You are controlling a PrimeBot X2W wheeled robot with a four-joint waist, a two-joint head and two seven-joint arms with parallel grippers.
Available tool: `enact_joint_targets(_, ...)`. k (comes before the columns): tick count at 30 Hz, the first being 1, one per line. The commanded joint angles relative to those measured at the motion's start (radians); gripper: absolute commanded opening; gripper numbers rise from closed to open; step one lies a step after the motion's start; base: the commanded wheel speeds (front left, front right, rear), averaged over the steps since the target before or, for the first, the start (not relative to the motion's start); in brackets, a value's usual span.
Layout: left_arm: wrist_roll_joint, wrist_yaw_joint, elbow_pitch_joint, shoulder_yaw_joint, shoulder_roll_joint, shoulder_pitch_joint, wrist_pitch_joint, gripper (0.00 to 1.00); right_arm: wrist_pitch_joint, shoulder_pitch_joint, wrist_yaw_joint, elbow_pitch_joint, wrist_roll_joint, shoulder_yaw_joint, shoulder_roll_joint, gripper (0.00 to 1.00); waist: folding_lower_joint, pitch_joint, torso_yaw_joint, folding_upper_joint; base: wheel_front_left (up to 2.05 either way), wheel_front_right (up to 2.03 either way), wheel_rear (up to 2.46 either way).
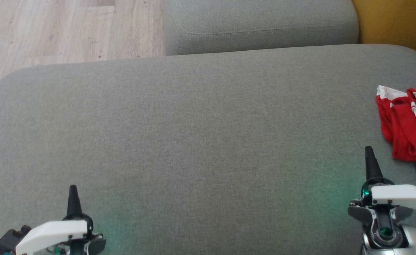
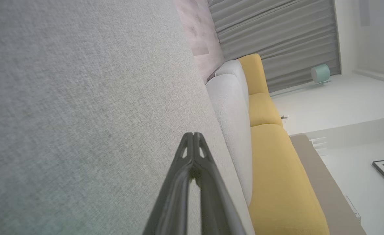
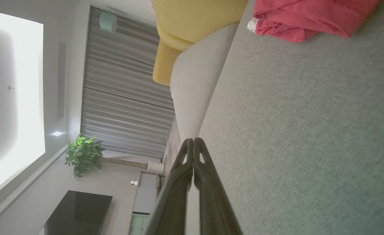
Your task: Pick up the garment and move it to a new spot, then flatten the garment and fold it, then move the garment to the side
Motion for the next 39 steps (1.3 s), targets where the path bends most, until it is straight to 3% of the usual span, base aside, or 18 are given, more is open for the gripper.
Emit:
enact_joint_targets(1, -0.023, -0.007, -0.039, 0.038, 0.004, -0.058, 0.008, 0.0, 0.008, -0.013, 0.003, -0.045, 0.026, 0.009, -0.004, 0.0, 0.0, 0.0, 0.0, -0.0001, 0.0, 0.0, 0.0)
enact_joint_targets(28, -0.322, -0.042, -0.07, 0.074, 0.005, -0.082, 0.086, 0.0, 0.085, -0.001, 0.003, -0.118, 0.327, -0.034, -0.005, 0.0, 0.0, -0.002, 0.002, -0.0001, 0.0, 0.0, 0.0)
enact_joint_targets(39, -0.322, -0.042, -0.07, 0.074, 0.005, -0.082, 0.086, 0.0, 0.085, -0.001, 0.003, -0.118, 0.327, -0.034, -0.005, 0.0, 0.0, -0.002, 0.002, -0.0001, 0.0, 0.0, 0.0)
